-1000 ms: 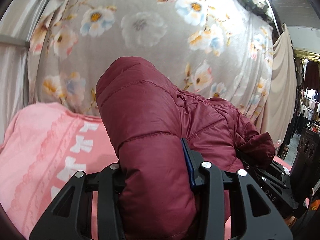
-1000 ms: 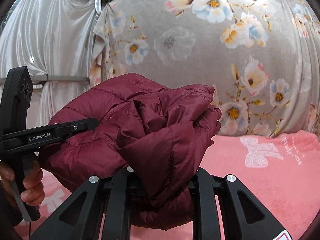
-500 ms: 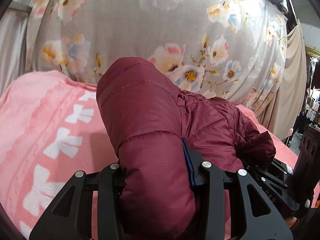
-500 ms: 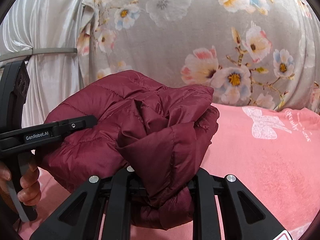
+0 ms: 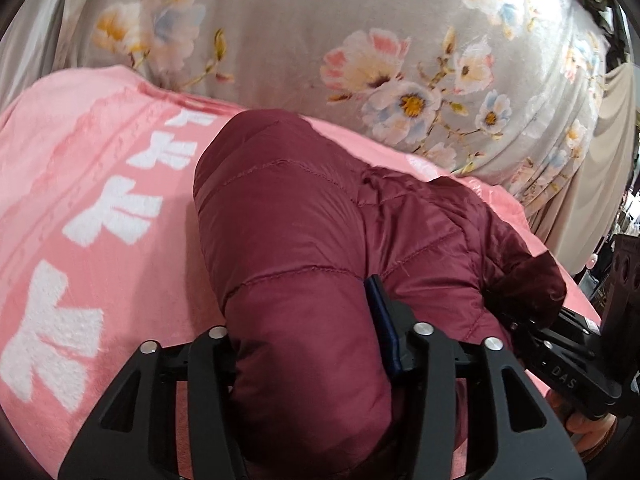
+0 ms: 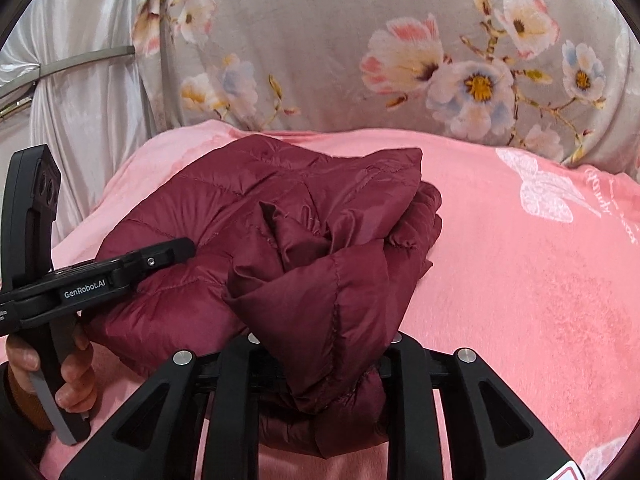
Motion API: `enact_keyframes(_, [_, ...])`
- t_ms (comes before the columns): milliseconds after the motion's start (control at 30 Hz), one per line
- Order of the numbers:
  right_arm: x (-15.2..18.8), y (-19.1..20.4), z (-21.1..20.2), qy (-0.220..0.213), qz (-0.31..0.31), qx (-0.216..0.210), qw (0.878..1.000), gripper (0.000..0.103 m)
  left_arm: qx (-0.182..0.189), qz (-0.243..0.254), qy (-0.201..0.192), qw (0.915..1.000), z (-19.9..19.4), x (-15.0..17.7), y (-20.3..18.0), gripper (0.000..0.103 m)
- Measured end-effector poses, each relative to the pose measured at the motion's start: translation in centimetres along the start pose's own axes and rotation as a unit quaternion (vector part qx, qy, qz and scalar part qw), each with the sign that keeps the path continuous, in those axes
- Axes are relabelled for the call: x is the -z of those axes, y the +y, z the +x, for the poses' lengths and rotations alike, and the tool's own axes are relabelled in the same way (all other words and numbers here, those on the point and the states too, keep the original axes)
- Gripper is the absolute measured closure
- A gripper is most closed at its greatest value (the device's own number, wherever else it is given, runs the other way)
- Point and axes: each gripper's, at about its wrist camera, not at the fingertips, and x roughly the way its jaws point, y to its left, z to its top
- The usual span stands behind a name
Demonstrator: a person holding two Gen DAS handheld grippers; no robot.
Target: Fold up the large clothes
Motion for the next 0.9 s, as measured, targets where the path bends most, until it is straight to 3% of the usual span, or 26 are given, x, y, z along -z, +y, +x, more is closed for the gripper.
enact_keyframes(133, [0.5, -1.2, 0.0, 0.027, 0.035, -0.01, 0.999, 0.066, -0.011, -0.02, 0.025, 0.9994, 0.5, 0.2, 0.9, 0.041])
enact_keyframes(200, [1.1, -2.4, -1.1, 0.033, 0.067, -0.013, 0.997, 0.044, -0.036, -0.025, 0.034, 0.9985, -0.2, 0.4, 0.9, 0.032])
enact_keyframes(267, [2.0, -3.6, -3.5, 0.019, 0.095, -0.003, 0.995, 0.04, -0.048, -0.021, 0.034, 0.998, -1.6, 0.7, 0.7, 0.028])
enact_keyframes(333, [2.7, -4.4, -6.1, -0.004, 0.105, 0.003, 0.994, 0.044, -0.073, -0.003, 0.023, 0.9971, -4.2, 1.2, -0.2, 0.025])
enact_keyframes(400, [2.8, -4.3, -8.3, -0.025, 0.092, 0.013, 0.995, 0.077, -0.115, 0.016, 0.016, 0.9931, -6.1, 1.1, -1.2, 0.025])
enact_keyframes(467, [1.8, -3.3, -9.3, -0.032, 0.066, 0.023, 0.997, 0.096, -0.164, 0.031, 0.011, 0.9859, -7.5, 0.5, -2.7, 0.025])
enact_keyframes(567, [-0.4, -1.4, -9.3, -0.039, 0.036, 0.017, 0.998, 0.101, -0.177, 0.003, 0.024, 0.984, -7.8, -0.7, -3.8, 0.025])
enact_keyframes(667, [-2.5, 0.9, -7.8, -0.032, -0.008, 0.036, 0.999, 0.101, -0.197, -0.032, 0.044, 0.9789, -6.9, -1.7, -4.4, 0.025])
enact_keyframes(800, [-1.9, 1.1, -4.2, 0.026, -0.014, 0.071, 0.997, 0.102, -0.268, -0.034, 0.063, 0.9606, -4.7, -1.4, -4.7, 0.026])
enact_keyframes(900, [-0.1, -0.2, -2.7, 0.05, 0.005, 0.092, 0.994, 0.102, -0.282, -0.046, 0.08, 0.9548, -3.2, -0.5, -4.2, 0.025])
